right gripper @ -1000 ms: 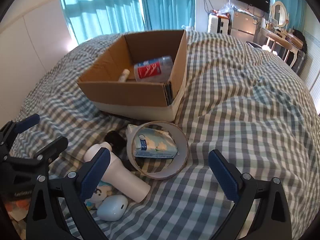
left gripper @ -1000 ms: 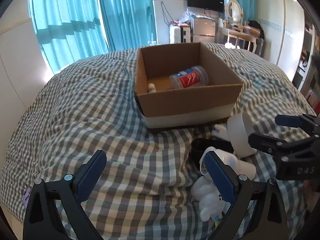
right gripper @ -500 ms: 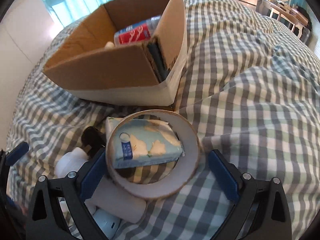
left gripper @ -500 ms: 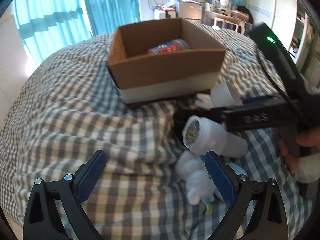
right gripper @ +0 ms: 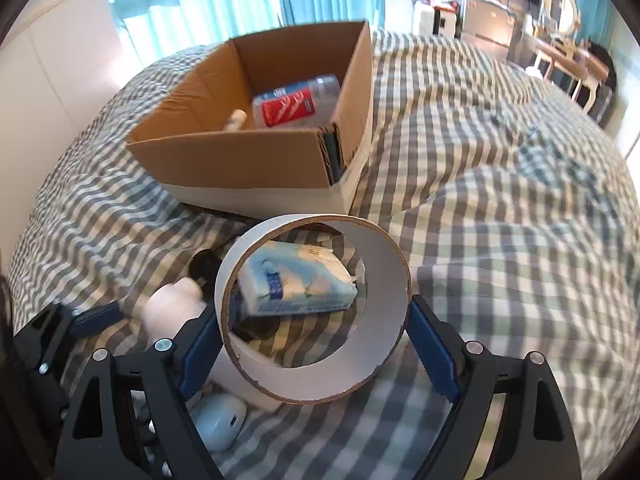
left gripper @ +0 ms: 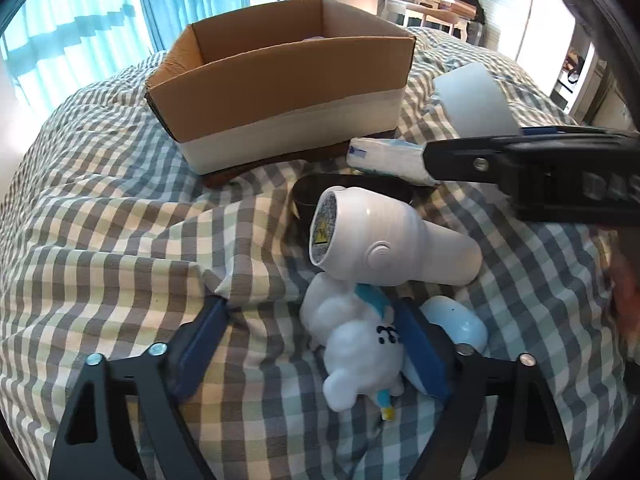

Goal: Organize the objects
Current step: 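Grasp the white plush toy with the left tool while the right tool lifts the tape roll, then lower plush toy and tape roll into the box and open both tools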

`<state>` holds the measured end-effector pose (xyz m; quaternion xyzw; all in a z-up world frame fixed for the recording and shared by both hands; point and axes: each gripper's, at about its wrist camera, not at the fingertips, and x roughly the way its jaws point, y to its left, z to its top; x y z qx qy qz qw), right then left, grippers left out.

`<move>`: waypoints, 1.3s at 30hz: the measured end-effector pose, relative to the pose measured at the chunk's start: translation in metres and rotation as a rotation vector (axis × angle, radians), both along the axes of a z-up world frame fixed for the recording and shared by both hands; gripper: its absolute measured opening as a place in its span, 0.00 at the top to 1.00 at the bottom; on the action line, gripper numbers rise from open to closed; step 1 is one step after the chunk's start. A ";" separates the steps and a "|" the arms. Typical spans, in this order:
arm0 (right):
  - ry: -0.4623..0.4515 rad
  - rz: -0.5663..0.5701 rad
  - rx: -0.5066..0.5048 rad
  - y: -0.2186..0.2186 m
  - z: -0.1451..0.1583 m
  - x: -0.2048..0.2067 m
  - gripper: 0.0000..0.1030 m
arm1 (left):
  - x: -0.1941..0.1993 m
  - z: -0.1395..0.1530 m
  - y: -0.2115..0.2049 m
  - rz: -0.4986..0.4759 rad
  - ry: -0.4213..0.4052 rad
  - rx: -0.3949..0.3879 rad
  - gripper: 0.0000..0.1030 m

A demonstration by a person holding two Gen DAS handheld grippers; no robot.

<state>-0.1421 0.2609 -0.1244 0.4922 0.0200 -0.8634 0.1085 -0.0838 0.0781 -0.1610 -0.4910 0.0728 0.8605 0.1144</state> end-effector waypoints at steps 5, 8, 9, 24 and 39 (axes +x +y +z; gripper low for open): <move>0.032 0.012 0.000 -0.003 0.013 0.022 0.17 | 0.005 0.000 0.010 -0.074 -0.023 0.040 0.54; 0.037 0.003 -0.017 0.000 0.018 0.031 0.17 | 0.003 -0.007 0.015 -0.089 -0.025 0.030 0.54; 0.047 -0.006 0.000 0.001 0.019 0.034 0.17 | 0.000 -0.009 0.013 -0.085 -0.036 0.040 0.54; 0.133 -0.020 0.059 0.004 0.053 0.080 0.17 | 0.020 0.026 -0.026 -0.032 0.030 0.139 0.63; 0.203 0.034 0.097 -0.027 0.086 0.100 0.17 | 0.028 0.106 -0.063 0.030 0.210 0.218 0.63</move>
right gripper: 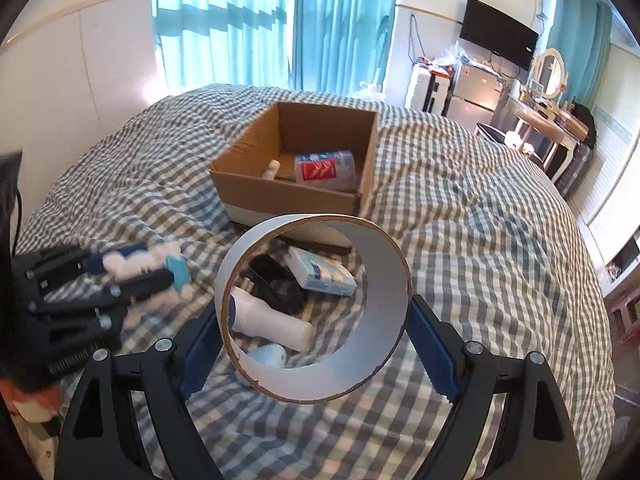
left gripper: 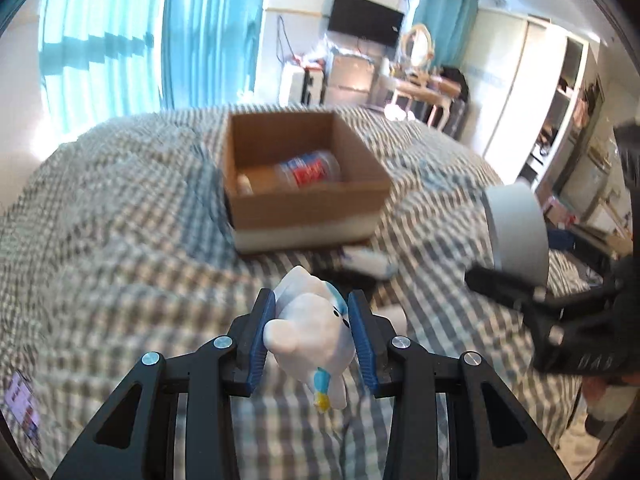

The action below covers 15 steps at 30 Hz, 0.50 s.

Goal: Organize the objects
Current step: 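Lower plush toy and tape roll into the box and open both tools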

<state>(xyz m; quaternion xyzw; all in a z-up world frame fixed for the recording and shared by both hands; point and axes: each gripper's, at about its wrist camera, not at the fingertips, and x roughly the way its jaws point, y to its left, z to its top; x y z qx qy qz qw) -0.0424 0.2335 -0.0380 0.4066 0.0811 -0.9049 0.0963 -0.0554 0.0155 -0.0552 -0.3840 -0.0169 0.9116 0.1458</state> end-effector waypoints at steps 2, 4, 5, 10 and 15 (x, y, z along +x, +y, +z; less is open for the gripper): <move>0.008 0.012 0.006 -0.006 0.003 -0.002 0.17 | -0.009 0.009 -0.006 0.013 0.015 0.011 0.63; 0.007 0.024 0.011 -0.012 0.006 -0.007 0.17 | -0.019 0.013 -0.010 0.021 0.018 0.023 0.63; 0.005 0.028 0.014 -0.015 0.006 -0.010 0.17 | -0.024 0.016 -0.012 0.021 0.020 0.029 0.63; 0.010 0.048 0.035 -0.025 0.014 -0.028 0.17 | -0.052 0.033 -0.019 0.034 0.043 0.033 0.63; 0.039 0.055 0.013 -0.029 0.031 -0.061 0.17 | -0.086 0.051 -0.023 0.046 0.073 0.033 0.63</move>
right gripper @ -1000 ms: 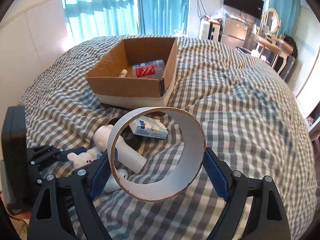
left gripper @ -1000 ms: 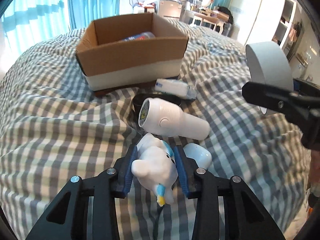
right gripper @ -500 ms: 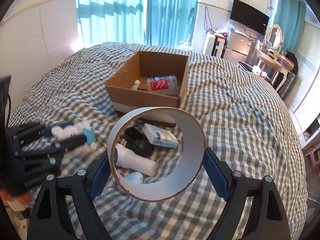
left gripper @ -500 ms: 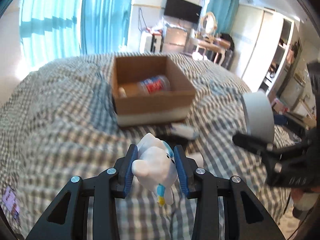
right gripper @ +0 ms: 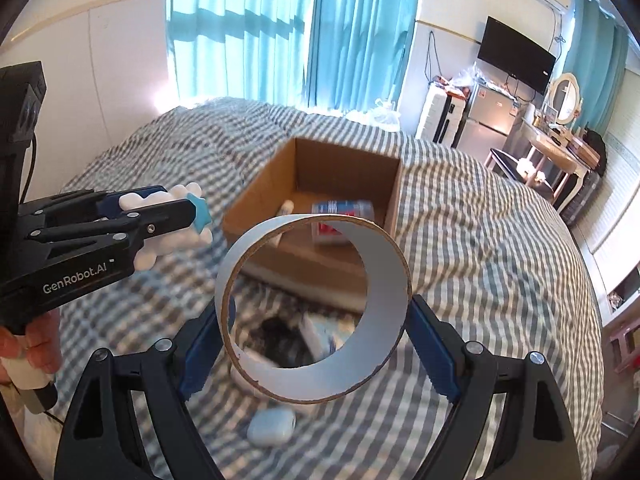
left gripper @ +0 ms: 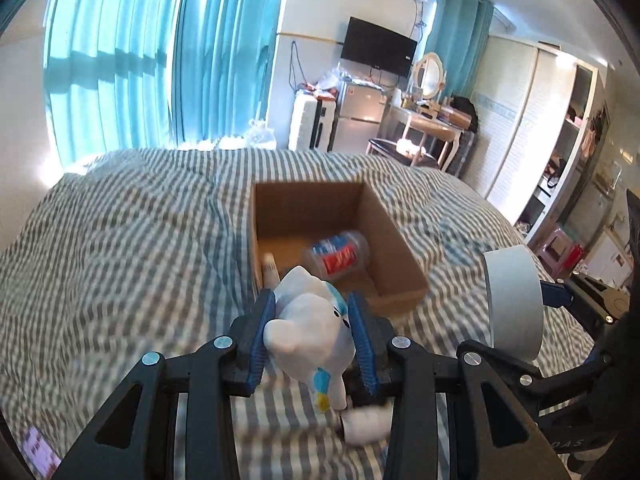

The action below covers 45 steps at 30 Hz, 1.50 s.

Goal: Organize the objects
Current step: 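Lower plush toy and tape roll into the box and open both tools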

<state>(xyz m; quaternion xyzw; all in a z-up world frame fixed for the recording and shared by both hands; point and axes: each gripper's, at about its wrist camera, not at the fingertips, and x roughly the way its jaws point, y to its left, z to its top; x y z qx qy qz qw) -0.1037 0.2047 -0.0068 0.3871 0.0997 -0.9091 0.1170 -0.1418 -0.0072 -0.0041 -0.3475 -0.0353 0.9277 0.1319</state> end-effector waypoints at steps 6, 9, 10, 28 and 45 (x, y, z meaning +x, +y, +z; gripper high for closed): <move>0.018 -0.001 -0.054 -0.003 0.015 -0.052 0.17 | -0.059 0.016 0.007 0.015 0.037 -0.031 0.63; 0.038 -0.003 -0.059 -0.004 0.022 -0.075 0.17 | -0.084 0.013 0.010 -0.008 0.059 -0.027 0.63; 0.044 -0.003 -0.058 -0.004 0.023 -0.084 0.17 | -0.093 0.011 0.010 -0.012 0.058 -0.020 0.63; -0.111 0.079 -0.116 0.013 -0.043 -0.190 0.16 | -0.200 -0.047 0.041 -0.087 -0.026 -0.074 0.63; -0.160 0.110 -0.119 0.016 -0.077 -0.180 0.15 | -0.208 -0.075 0.046 -0.097 -0.112 -0.091 0.62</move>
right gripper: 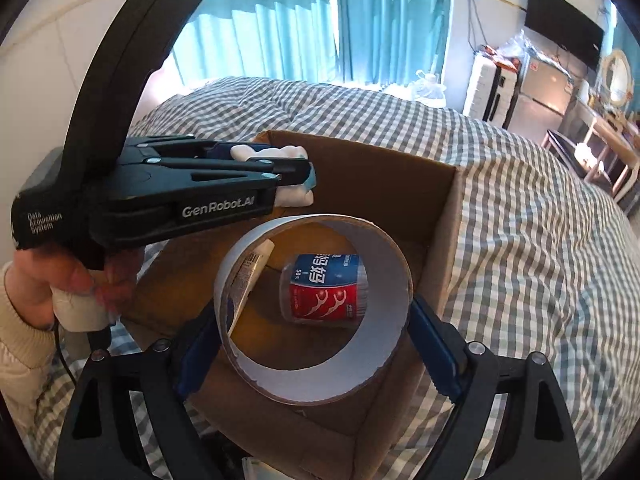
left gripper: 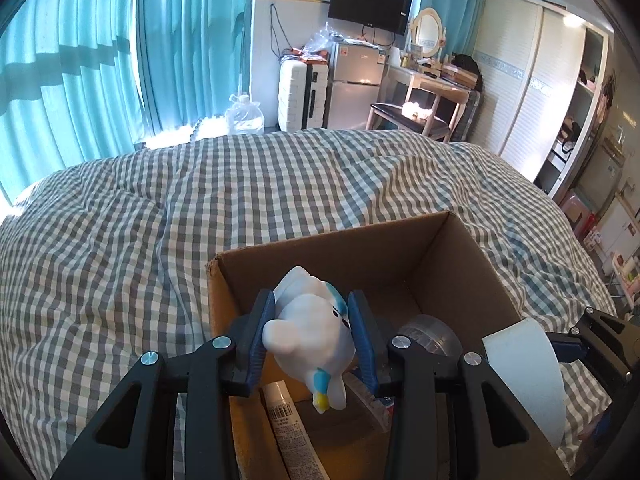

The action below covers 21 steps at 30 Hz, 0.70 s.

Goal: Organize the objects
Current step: 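Lower plush toy and tape roll into the box and open both tools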

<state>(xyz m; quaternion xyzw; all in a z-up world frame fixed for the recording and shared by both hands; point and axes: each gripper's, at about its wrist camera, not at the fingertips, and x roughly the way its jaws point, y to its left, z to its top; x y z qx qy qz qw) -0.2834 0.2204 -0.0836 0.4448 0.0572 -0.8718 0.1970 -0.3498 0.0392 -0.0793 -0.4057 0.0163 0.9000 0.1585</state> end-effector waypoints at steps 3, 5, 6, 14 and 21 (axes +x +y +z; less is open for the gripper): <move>0.000 -0.009 -0.032 0.001 0.005 0.007 0.12 | -0.002 0.004 0.004 -0.005 -0.010 0.010 0.56; 0.015 -0.018 -0.038 0.003 0.010 0.011 0.11 | 0.000 0.009 0.008 -0.011 -0.001 -0.002 0.50; 0.021 -0.022 -0.037 0.004 0.013 0.013 0.11 | 0.001 0.011 0.010 -0.013 0.003 -0.007 0.48; 0.068 -0.079 -0.064 0.023 0.043 0.035 0.10 | 0.027 0.049 0.009 -0.014 0.062 0.011 0.23; 0.219 -0.165 -0.038 0.039 0.097 0.081 0.10 | 0.076 0.102 -0.005 0.063 0.172 -0.009 0.15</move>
